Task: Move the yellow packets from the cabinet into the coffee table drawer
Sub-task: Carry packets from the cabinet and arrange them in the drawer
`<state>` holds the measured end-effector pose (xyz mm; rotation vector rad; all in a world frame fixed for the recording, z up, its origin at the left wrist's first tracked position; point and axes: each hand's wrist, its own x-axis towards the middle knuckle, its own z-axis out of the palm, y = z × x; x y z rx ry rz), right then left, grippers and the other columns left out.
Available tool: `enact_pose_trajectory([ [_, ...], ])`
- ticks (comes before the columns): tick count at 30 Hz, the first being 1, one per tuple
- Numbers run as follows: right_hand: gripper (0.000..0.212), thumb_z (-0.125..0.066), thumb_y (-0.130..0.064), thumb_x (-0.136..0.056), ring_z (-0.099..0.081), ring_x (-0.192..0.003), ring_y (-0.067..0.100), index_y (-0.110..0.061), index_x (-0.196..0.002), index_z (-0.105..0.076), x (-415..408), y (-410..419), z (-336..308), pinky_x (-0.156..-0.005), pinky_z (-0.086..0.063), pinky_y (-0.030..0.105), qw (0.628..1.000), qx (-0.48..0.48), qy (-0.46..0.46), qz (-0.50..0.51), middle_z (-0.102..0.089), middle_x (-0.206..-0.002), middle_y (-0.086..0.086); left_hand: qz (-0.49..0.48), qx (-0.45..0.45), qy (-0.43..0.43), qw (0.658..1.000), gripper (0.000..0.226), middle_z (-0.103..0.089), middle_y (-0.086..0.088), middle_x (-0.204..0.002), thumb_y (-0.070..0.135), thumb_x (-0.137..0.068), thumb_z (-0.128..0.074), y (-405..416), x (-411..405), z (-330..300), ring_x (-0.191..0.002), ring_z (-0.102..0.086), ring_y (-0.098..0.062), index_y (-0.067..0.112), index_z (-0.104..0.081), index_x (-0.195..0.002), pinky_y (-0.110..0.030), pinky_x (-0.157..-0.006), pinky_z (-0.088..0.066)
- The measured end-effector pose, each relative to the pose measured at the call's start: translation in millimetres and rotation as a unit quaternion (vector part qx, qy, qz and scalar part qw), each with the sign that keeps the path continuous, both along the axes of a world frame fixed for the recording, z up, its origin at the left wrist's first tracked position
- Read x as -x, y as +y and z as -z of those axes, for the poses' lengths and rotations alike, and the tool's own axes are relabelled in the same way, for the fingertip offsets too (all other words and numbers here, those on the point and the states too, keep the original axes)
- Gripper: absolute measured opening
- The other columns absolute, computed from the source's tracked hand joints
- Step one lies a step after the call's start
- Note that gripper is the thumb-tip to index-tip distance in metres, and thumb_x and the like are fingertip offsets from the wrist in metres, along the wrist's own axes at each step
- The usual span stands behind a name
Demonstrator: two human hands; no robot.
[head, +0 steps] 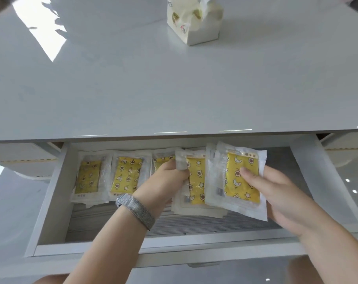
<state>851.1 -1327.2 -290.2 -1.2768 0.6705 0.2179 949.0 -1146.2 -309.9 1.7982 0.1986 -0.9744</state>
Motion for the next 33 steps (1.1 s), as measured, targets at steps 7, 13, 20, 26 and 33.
enact_pose_trajectory([
  [7, 0.035, -0.051, -0.021, -0.094, -0.067, -0.106, 0.006, -0.020, -0.129, -0.057, 2.6, 3.5, 9.0, -0.086, -0.055, 0.021, 0.998, 0.035, -0.023, -0.047, -0.072, -0.114, -0.008, -0.034, 0.052, 0.021, 0.998, 0.017, -0.053, -0.005, -0.102, 0.025, -0.095, -0.049, -18.4, 21.0, -0.1, -0.089, -0.049, -0.020, 0.013, -0.055, -0.105, -0.032, -0.081, -0.039],
  [13, 0.042, -0.050, -0.027, -0.089, -0.067, -0.109, 0.012, -0.024, -0.130, -0.054, 3.8, 9.0, 9.7, -0.090, -0.055, 0.026, 0.993, -0.018, -0.032, -0.111, -0.071, -0.117, -0.004, 0.024, 0.095, 0.042, 0.994, 0.073, -0.041, 0.008, -0.145, 0.062, -0.083, -0.060, -23.4, 27.2, -0.6, -0.135, -0.039, -0.015, 0.029, -0.033, -0.142, -0.043, -0.115, -0.030],
  [20, 0.055, -0.049, -0.033, -0.086, -0.061, -0.111, -0.004, -0.032, -0.140, -0.035, 3.9, 12.3, 17.4, -0.085, -0.050, 0.011, 0.984, 0.046, -0.068, -0.157, -0.066, -0.121, -0.020, 0.055, 0.130, -0.022, 0.990, 0.069, -0.063, 0.005, -0.123, 0.064, -0.067, -0.060, -25.2, 31.9, 3.5, -0.114, -0.060, -0.015, 0.027, -0.046, -0.124, -0.042, -0.102, -0.047],
  [26, 0.060, -0.056, -0.036, -0.084, -0.064, -0.105, -0.007, -0.034, -0.139, -0.033, -1.1, 13.8, 15.4, -0.079, -0.051, 0.010, 0.980, 0.111, -0.084, -0.143, -0.068, -0.113, -0.024, 0.073, 0.121, -0.021, 0.990, 0.074, -0.055, -0.003, -0.137, 0.068, -0.070, -0.051, -27.9, 32.9, 4.7, -0.123, -0.056, -0.024, 0.036, -0.032, -0.134, -0.048, -0.104, -0.045],
  [33, 0.042, -0.066, -0.026, -0.077, -0.071, -0.099, 0.019, -0.012, -0.117, -0.065, -6.6, 10.5, 5.7, -0.081, -0.060, 0.031, 0.996, 0.042, -0.030, -0.074, -0.075, -0.106, 0.005, 0.186, -0.029, -0.136, 0.973, 0.053, -0.026, 0.000, -0.140, 0.061, -0.098, -0.022, -31.0, 26.6, -10.4, -0.141, -0.021, -0.026, 0.035, -0.031, -0.142, -0.047, -0.117, -0.019],
])
